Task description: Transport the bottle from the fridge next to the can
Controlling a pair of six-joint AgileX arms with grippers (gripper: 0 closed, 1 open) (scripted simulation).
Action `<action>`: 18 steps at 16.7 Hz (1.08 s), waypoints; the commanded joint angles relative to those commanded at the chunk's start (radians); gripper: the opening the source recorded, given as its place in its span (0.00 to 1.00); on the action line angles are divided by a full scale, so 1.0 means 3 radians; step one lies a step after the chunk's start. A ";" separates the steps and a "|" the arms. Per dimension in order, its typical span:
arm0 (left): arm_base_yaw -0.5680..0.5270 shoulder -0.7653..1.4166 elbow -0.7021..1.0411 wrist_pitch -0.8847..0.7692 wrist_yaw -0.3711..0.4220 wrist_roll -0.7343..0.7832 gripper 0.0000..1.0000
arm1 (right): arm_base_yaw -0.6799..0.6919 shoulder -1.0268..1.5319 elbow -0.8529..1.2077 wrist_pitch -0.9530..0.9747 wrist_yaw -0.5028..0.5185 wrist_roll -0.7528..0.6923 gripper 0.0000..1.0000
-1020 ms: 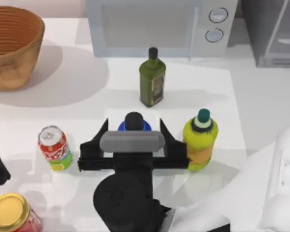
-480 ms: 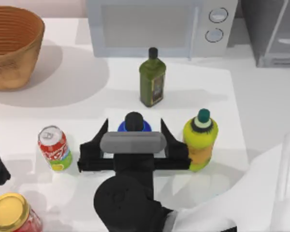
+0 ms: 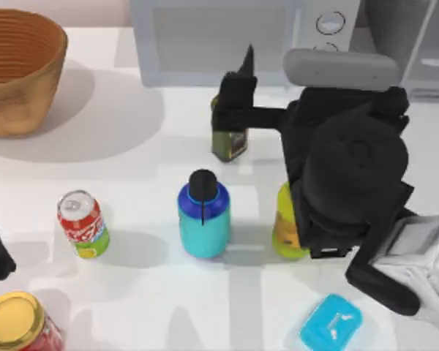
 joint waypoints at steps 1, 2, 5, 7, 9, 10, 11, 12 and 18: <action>0.0000 0.0000 0.0000 0.0000 0.0000 0.0000 1.00 | -0.0180 -0.0348 -0.0118 -0.0125 -0.0195 -0.0031 1.00; 0.0000 0.0000 0.0000 0.0000 0.0000 0.0000 1.00 | -0.0368 -0.0708 -0.0248 -0.0263 -0.0396 -0.0063 1.00; 0.0000 0.0000 0.0000 0.0000 0.0000 0.0000 1.00 | -0.0960 -0.1814 -0.0690 -0.0738 -0.1010 -0.0156 1.00; 0.0000 0.0000 0.0000 0.0000 0.0000 0.0000 1.00 | -0.1365 -0.2541 -0.1021 -0.1101 -0.1409 -0.0216 1.00; 0.0000 0.0000 0.0000 0.0000 0.0000 0.0000 1.00 | -0.1762 -0.3225 -0.1362 -0.1479 -0.1785 -0.0271 1.00; 0.0000 0.0000 0.0000 0.0000 0.0000 0.0000 1.00 | -0.1951 -0.3544 -0.1530 -0.1665 -0.1961 -0.0298 1.00; 0.0000 0.0000 0.0000 0.0000 0.0000 0.0000 1.00 | -0.2132 -0.3845 -0.1693 -0.1846 -0.2126 -0.0323 1.00; 0.0000 0.0000 0.0000 0.0000 0.0000 0.0000 1.00 | -0.2301 -0.4126 -0.1848 -0.2020 -0.2281 -0.0347 1.00; 0.0000 0.0000 0.0000 0.0000 0.0000 0.0000 1.00 | -0.3000 -0.5206 -0.2514 -0.2766 -0.2894 -0.0451 1.00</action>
